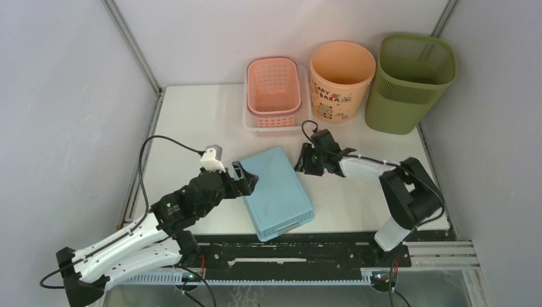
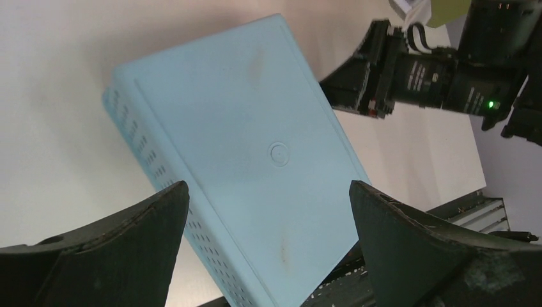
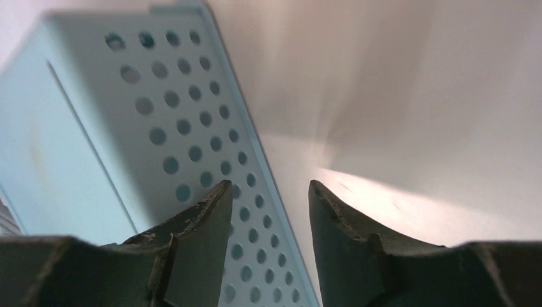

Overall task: Turn the large container upside down
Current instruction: Move the container to the corner of the board.

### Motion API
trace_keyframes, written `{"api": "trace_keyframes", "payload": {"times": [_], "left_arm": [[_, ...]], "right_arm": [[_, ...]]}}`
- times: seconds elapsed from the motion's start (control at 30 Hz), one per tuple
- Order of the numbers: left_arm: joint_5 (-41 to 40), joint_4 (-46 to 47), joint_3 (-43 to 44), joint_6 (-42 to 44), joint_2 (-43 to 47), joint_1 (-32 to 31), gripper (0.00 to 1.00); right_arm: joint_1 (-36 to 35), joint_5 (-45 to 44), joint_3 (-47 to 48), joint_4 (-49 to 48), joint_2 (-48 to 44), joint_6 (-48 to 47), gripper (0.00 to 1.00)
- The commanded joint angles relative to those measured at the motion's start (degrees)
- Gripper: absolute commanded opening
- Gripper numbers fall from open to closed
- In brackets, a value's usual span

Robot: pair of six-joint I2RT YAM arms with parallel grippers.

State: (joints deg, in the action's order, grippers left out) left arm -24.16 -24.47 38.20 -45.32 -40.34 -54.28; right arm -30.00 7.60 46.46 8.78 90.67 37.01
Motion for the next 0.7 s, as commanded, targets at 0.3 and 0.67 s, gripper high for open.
{"api": "trace_keyframes", "payload": {"times": [0.3, 0.67], "left_arm": [[-5.1, -9.9, -2.7, -5.8, 6.7, 0.4, 1.00], [-3.3, -12.2, -0.2, -4.3, 5.1, 0.4, 1.00]], "right_arm": [[-12.5, 14.0, 41.1, 3.1, 23.8, -3.1, 0.60], [-8.3, -2.0, 28.0, 16.5, 0.6, -9.9, 0.66]]}}
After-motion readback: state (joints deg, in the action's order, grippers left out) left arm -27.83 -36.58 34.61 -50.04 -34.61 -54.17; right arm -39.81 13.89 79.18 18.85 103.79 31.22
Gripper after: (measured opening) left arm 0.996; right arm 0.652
